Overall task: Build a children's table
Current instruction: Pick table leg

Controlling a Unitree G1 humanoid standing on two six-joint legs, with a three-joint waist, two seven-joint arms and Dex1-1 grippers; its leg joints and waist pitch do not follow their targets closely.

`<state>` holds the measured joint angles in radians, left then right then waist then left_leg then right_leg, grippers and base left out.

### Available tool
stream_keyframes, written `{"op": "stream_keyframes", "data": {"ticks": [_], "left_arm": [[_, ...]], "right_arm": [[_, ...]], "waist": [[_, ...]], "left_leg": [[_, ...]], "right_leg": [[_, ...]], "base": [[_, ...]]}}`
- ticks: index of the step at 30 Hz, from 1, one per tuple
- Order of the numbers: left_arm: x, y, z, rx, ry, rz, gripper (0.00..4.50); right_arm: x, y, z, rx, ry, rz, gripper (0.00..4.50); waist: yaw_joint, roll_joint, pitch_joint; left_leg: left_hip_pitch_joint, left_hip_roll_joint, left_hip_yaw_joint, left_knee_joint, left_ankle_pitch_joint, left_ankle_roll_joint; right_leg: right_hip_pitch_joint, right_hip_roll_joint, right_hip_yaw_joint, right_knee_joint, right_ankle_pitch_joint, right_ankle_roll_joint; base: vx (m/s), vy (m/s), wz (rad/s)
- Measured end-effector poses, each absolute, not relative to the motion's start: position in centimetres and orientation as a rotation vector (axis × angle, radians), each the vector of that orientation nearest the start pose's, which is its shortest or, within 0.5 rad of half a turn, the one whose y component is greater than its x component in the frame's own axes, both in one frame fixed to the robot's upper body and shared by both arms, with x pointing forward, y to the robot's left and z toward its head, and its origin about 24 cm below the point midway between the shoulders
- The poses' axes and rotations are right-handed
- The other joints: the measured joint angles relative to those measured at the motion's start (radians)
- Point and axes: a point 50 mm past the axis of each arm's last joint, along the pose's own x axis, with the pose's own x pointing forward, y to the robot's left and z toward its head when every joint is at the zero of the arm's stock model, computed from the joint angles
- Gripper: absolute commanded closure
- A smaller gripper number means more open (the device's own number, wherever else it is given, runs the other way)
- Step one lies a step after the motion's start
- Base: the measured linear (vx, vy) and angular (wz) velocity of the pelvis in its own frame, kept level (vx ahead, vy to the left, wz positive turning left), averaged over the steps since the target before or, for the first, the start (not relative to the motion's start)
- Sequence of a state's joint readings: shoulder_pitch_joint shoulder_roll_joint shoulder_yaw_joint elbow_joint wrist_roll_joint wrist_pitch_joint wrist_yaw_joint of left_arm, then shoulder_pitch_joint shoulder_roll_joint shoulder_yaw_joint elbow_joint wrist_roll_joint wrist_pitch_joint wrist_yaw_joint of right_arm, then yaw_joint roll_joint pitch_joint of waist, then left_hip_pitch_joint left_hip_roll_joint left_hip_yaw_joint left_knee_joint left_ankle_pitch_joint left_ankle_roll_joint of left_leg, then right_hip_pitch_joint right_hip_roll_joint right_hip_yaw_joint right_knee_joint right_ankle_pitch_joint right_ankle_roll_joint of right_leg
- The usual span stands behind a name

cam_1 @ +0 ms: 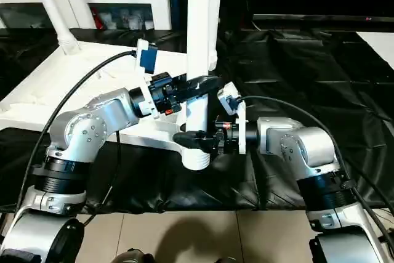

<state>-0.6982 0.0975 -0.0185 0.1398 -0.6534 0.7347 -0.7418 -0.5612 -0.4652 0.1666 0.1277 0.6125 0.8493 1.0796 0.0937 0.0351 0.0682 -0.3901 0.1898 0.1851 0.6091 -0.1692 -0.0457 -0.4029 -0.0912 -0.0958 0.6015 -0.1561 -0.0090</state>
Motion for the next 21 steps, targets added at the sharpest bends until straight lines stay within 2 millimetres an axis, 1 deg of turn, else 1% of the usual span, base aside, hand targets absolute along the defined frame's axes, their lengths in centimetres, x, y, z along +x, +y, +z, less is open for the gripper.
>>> {"op": "stream_keyframes", "data": {"ticks": [2, 8, 9, 10, 11, 12, 15, 16, 18, 21], "left_arm": [[32.0, 5.6, 16.9, -0.451, 0.106, -1.237, 2.62], [31.9, 5.5, 16.8, -0.421, 0.098, -1.247, 2.62], [31.9, 5.5, 16.9, -0.421, 0.097, -1.249, 2.06], [31.9, 5.6, 16.9, -0.422, 0.095, -1.249, 2.06], [32.0, 5.6, 16.9, -0.423, 0.091, -1.249, 1.92], [32.0, 5.7, 17.0, -0.424, 0.087, -1.248, 1.92], [31.9, 5.5, 17.5, -0.436, 0.010, -1.262, 1.83], [32.0, 5.5, 17.7, -0.455, -0.022, -1.259, 1.80], [32.1, 5.6, 18.6, -0.549, -0.115, -1.243, 1.80], [32.4, 6.0, 19.4, -0.679, -0.207, -1.195, 1.80]], "right_arm": [[29.5, -12.8, 11.6, 0.264, 0.482, 1.338, 2.52], [29.5, -12.3, 11.2, 0.272, 0.468, 1.327, 2.57], [29.5, -12.2, 11.2, 0.272, 0.462, 1.325, 2.57], [29.5, -12.0, 11.2, 0.275, 0.456, 1.323, 2.57], [29.5, -11.7, 11.2, 0.284, 0.446, 1.318, 2.57], [29.5, -11.6, 11.2, 0.287, 0.441, 1.314, 2.57], [29.3, -10.8, 11.4, 0.298, 0.391, 1.298, 2.58], [29.4, -10.7, 11.5, 0.299, 0.376, 1.294, 2.59], [29.3, -10.3, 11.7, 0.305, 0.339, 1.286, 2.59], [29.4, -9.7, 11.8, 0.332, 0.302, 1.253, 2.59]], "waist": [[0.000, 0.000, 0.000], [-0.001, 0.000, 0.000], [-0.001, 0.000, 0.000], [-0.002, 0.001, 0.000], [-0.003, 0.002, 0.000], [-0.003, 0.002, 0.000], [-0.004, 0.008, -0.001], [-0.004, 0.009, -0.002], [-0.004, 0.012, -0.003], [-0.006, 0.017, -0.006]], "left_leg": [[0.000, 0.000, 0.000, 0.000, 0.000, 0.000], [0.000, 0.000, 0.000, 0.000, 0.000, 0.000], [0.000, 0.000, 0.000, 0.000, 0.000, 0.000], [0.000, 0.000, 0.000, 0.000, 0.000, 0.000], [0.000, 0.000, 0.000, 0.000, 0.000, 0.000], [0.000, 0.000, 0.000, 0.000, 0.000, 0.000], [0.000, 0.000, 0.000, 0.000, 0.000, 0.000], [0.000, 0.000, 0.000, 0.000, 0.000, 0.000], [0.000, 0.000, 0.000, 0.000, 0.000, 0.000], [0.000, 0.000, 0.000, 0.000, 0.000, 0.000]], "right_leg": [[0.000, 0.000, 0.000, 0.000, 0.000, 0.000], [0.000, 0.000, 0.000, 0.000, 0.000, 0.000], [0.000, 0.000, 0.000, 0.000, 0.000, 0.000], [0.000, 0.000, 0.000, 0.000, 0.000, 0.000], [0.000, 0.000, 0.000, 0.000, 0.000, 0.000], [0.000, 0.000, 0.000, 0.000, 0.000, 0.000], [0.000, 0.000, 0.000, 0.000, 0.000, 0.000], [0.000, 0.000, 0.000, 0.000, 0.000, 0.000], [0.000, 0.000, 0.000, 0.000, 0.000, 0.000], [0.001, 0.000, 0.000, 0.000, 0.000, 0.000]], "base": [[0.000, 0.000, 0.00], [0.000, 0.000, 0.00], [0.000, 0.000, 0.00], [0.000, 0.000, 0.00], [0.000, 0.000, 0.00], [0.000, 0.000, 0.00], [0.000, 0.000, 0.00], [0.000, 0.000, 0.00], [0.000, 0.000, 0.00], [0.000, 0.000, 0.00]]}}
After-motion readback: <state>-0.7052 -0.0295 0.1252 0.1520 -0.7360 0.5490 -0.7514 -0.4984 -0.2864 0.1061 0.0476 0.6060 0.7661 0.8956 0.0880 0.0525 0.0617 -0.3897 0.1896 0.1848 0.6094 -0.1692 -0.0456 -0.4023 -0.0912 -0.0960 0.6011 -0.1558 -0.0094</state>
